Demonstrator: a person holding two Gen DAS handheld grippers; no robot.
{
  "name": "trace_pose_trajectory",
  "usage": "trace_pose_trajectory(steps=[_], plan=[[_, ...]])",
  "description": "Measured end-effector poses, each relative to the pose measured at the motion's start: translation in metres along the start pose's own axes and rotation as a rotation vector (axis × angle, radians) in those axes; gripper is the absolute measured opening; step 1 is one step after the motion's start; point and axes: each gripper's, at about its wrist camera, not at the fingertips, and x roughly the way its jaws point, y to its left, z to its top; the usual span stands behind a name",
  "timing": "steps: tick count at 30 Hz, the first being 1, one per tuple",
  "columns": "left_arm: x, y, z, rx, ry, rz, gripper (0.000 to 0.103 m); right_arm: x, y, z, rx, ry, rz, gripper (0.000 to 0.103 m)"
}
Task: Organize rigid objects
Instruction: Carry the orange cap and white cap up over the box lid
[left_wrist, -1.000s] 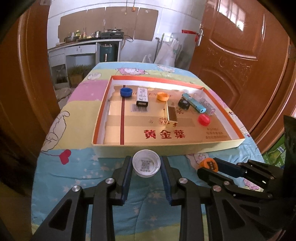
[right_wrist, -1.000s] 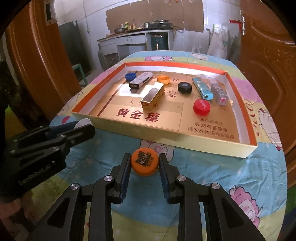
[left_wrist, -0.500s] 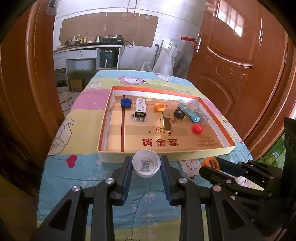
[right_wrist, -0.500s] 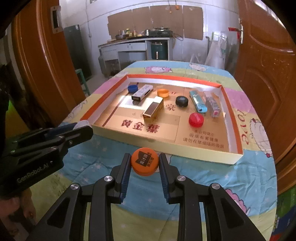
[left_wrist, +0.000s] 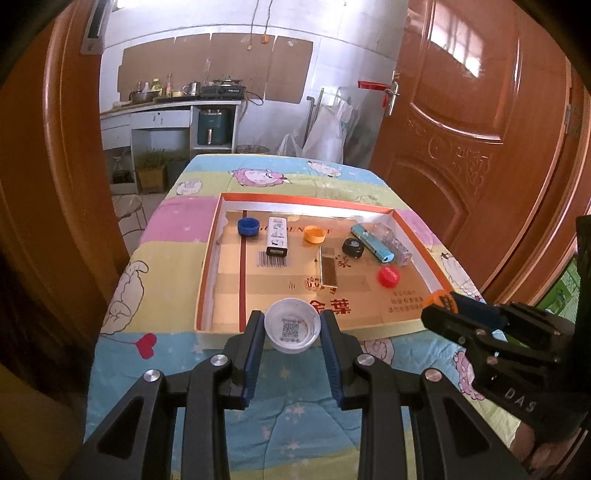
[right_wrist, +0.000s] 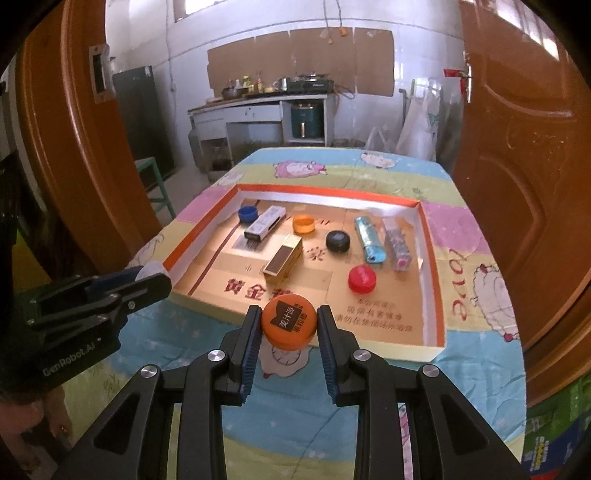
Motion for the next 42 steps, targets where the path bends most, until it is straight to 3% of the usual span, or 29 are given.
trace_pose_trajectory(steps=[17, 42], plan=[[0.018, 0.007, 0.025, -0.024, -0.006, 0.013, 0.031, 0.009, -0.019, 0.025, 0.022, -0.024, -0.018, 0.031], [0.080, 0.019, 0.044, -0.049, 0.075, 0.054, 0.031, 0.080, -0.039, 0.050, 0.014, 0.055, 0.023, 0.031]])
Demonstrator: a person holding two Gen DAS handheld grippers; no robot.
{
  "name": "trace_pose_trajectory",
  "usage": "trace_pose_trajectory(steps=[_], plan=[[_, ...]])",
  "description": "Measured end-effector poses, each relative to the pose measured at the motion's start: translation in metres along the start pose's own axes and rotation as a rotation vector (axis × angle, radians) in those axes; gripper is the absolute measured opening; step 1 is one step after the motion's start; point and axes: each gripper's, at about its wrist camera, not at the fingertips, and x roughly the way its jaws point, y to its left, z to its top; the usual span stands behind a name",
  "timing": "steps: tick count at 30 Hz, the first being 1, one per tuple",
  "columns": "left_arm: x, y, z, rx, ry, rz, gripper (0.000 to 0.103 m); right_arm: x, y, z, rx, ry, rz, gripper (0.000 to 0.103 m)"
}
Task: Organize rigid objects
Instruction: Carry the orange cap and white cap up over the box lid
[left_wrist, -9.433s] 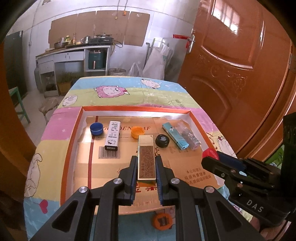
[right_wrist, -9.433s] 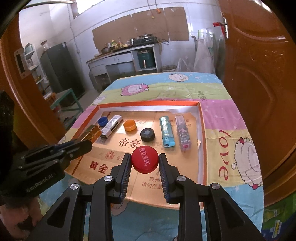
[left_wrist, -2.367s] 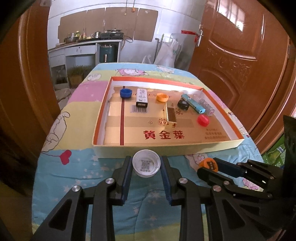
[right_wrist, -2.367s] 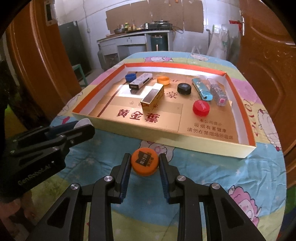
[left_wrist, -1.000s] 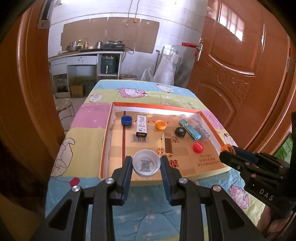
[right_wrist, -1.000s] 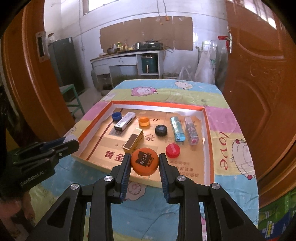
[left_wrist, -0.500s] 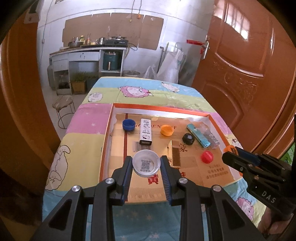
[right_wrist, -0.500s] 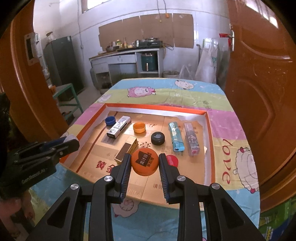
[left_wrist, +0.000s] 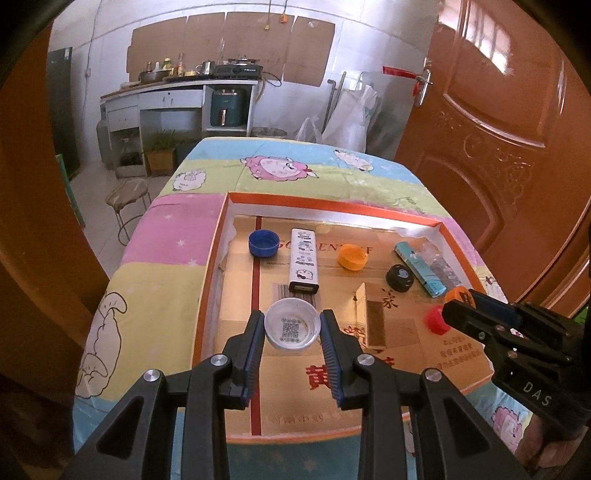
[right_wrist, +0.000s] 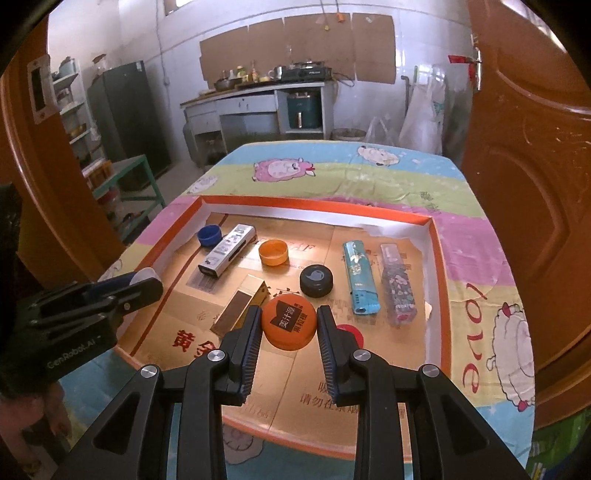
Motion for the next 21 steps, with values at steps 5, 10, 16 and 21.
trace_pose_trajectory(steps=[5, 10, 16, 21], plan=[[0.008, 0.004, 0.005, -0.004, 0.007, 0.008, 0.031, 0.012, -0.001, 0.003, -0.017, 0.017, 0.007, 0.031], [0.017, 0.007, 0.007, -0.006, 0.019, 0.012, 0.031, 0.024, -0.002, 0.006, -0.022, 0.038, 0.011, 0.031], [0.025, 0.011, 0.008, -0.010, 0.032, 0.016, 0.031, 0.038, -0.003, 0.008, -0.030, 0.062, 0.010, 0.031], [0.031, 0.012, 0.010, -0.012, 0.038, 0.017, 0.031, 0.045, -0.003, 0.009, -0.034, 0.071, 0.012, 0.031]])
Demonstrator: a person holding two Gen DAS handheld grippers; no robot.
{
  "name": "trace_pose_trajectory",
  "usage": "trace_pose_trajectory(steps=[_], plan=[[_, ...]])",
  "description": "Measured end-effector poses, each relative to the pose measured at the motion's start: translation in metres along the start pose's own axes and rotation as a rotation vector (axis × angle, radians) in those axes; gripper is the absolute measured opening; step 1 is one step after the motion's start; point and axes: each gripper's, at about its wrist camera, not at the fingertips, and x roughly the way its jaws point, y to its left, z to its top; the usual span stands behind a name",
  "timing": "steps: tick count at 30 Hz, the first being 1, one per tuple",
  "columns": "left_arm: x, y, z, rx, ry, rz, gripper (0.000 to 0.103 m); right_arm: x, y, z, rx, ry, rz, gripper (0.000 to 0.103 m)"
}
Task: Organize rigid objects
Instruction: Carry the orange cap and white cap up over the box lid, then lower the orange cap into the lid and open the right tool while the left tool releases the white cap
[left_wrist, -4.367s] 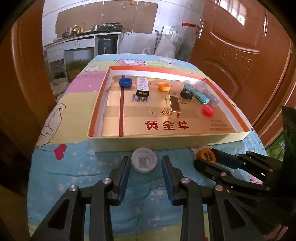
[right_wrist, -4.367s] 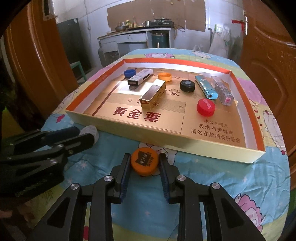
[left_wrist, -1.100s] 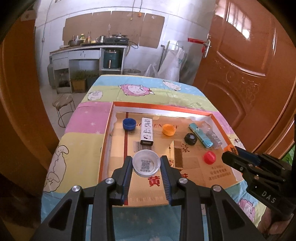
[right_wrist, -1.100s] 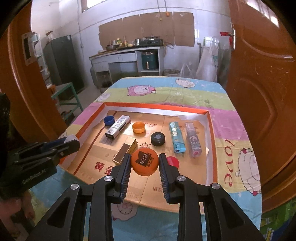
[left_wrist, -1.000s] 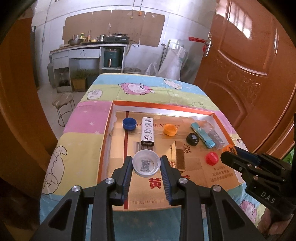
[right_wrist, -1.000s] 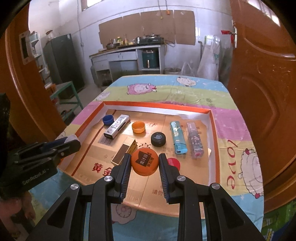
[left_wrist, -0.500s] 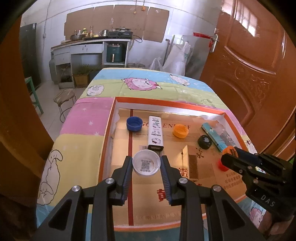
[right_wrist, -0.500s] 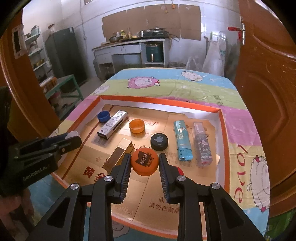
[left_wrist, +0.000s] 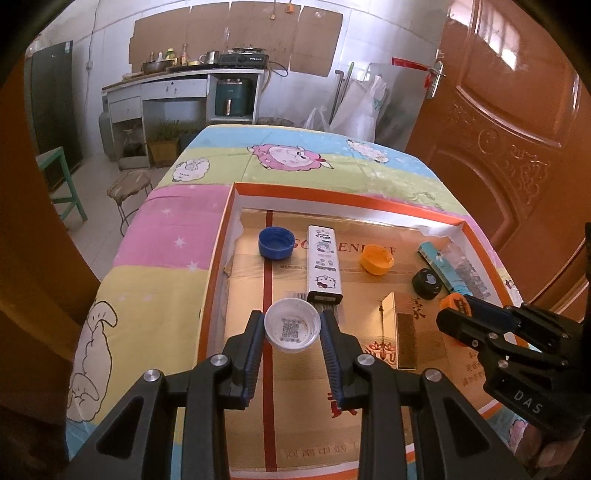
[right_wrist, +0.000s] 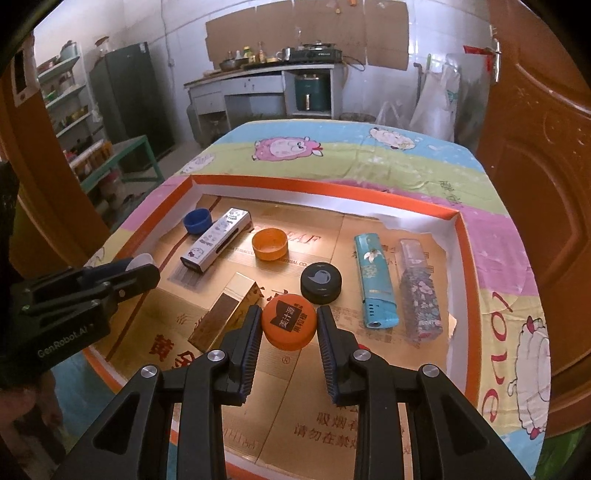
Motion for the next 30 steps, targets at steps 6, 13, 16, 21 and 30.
trace_pose_trajectory(steps=[6, 13, 16, 21, 30], plan=[[0.005, 0.003, 0.001, -0.002, 0.009, 0.004, 0.031, 0.006, -0.001, 0.002, 0.000, 0.008, -0.003, 0.031], [0.014, 0.004, 0.002, -0.003, 0.024, 0.011, 0.031, 0.009, -0.001, 0.001, -0.003, 0.018, -0.006, 0.031], [0.017, 0.003, 0.002, -0.001, 0.026, 0.013, 0.031, 0.011, -0.001, 0.001, -0.005, 0.023, -0.008, 0.031], [0.019, 0.003, 0.003, 0.007, 0.024, 0.018, 0.031, 0.014, 0.001, 0.000, -0.012, 0.029, -0.010, 0.031], [0.022, -0.001, 0.001, 0.032, 0.022, 0.044, 0.031, 0.020, 0.000, -0.001, -0.012, 0.040, -0.016, 0.031]])
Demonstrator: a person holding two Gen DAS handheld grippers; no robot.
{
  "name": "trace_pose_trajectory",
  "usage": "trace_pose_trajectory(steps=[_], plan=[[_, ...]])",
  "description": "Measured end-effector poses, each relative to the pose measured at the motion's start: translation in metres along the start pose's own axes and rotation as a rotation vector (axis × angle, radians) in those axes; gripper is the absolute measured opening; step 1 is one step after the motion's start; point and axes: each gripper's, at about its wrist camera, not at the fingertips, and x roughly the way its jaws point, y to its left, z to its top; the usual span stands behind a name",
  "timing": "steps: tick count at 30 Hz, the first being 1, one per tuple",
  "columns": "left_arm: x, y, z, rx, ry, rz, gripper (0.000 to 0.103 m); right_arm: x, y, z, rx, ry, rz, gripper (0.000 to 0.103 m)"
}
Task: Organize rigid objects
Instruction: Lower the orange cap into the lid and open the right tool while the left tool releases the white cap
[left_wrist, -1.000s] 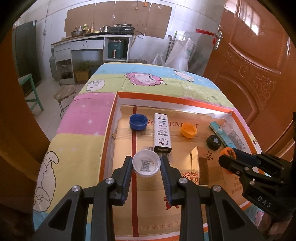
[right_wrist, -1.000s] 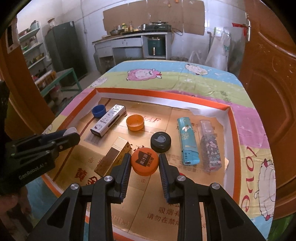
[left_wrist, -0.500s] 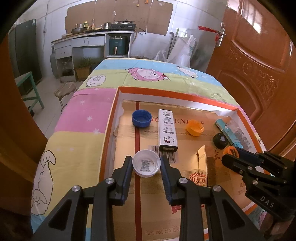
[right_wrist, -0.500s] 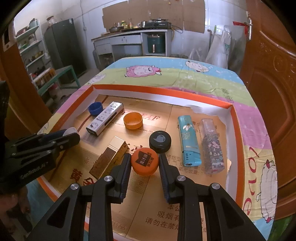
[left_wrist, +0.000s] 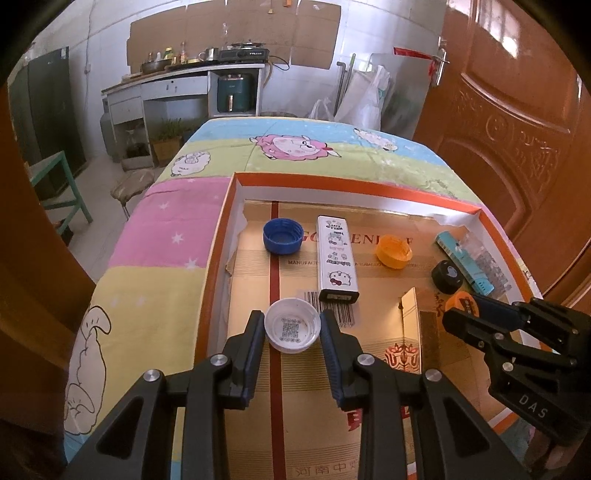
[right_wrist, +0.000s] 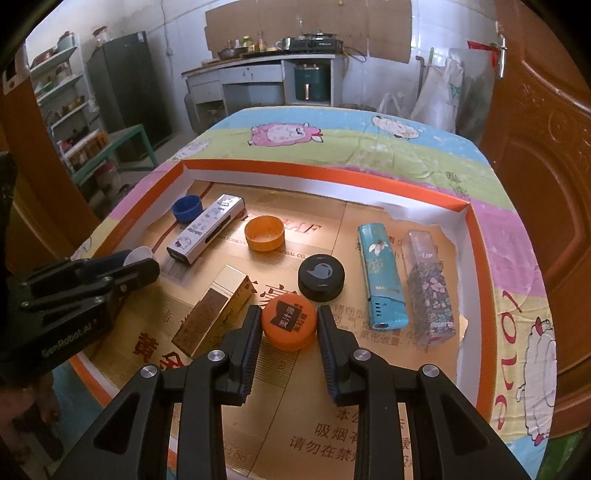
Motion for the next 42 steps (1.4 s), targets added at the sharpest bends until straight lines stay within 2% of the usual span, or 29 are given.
trace_pose_trajectory(steps=[21, 26, 42], plan=[[-0.002, -0.004, -0.002, 0.022, -0.016, 0.012, 0.031, 0.002, -0.002, 0.000, 0.005, -0.006, 0.016, 0.031], [-0.006, -0.005, -0.001, 0.023, -0.031, 0.019, 0.032, -0.003, -0.002, 0.001, 0.004, -0.022, 0.016, 0.042], [-0.029, -0.008, -0.006, 0.023, -0.072, -0.007, 0.035, -0.031, 0.000, -0.006, 0.021, -0.064, 0.008, 0.042]])
